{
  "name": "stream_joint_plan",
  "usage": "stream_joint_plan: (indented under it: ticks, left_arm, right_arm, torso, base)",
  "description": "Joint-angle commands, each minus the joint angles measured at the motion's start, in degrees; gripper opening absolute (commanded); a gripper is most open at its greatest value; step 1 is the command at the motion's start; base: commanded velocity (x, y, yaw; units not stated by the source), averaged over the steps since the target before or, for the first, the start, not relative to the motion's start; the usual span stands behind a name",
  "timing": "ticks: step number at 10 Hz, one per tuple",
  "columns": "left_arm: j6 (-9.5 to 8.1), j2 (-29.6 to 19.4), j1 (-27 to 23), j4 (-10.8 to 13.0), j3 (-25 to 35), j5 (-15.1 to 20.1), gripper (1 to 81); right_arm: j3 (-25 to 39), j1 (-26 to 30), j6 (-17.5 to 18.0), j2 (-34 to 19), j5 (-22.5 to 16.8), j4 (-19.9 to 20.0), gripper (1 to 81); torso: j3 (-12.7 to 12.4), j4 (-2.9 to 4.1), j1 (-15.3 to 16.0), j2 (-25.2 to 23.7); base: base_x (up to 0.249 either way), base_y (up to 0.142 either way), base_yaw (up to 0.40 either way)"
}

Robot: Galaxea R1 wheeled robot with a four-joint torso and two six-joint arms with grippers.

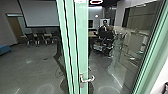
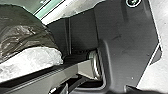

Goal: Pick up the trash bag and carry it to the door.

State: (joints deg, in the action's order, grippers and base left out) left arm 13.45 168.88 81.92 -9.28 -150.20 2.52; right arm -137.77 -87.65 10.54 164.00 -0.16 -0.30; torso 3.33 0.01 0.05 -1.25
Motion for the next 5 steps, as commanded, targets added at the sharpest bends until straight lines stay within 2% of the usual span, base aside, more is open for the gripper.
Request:
stream_joint_plan:
  ticks: [1,5]
  left_arm:
    - [0.61,-0.2,-3.03,0.49,-0.79,3.19,1.0]
    - [1.14,-0.03,-3.03,1.53,-1.33,3.19,1.0]
  right_arm:
    - [0.49,2.78,-0.09,-0.4,-3.27,-0.13,81.1]
    - [0.58,2.61,-0.09,-0.05,-2.04,0.04,81.1]
  torso:
    - [0.0,0.0,0.0,0.0]
    - [0.0,0.0,-0.02,-0.02]
  base:
    - [0.0,0.0,0.289]
    - [0.0,0.0,0.291]
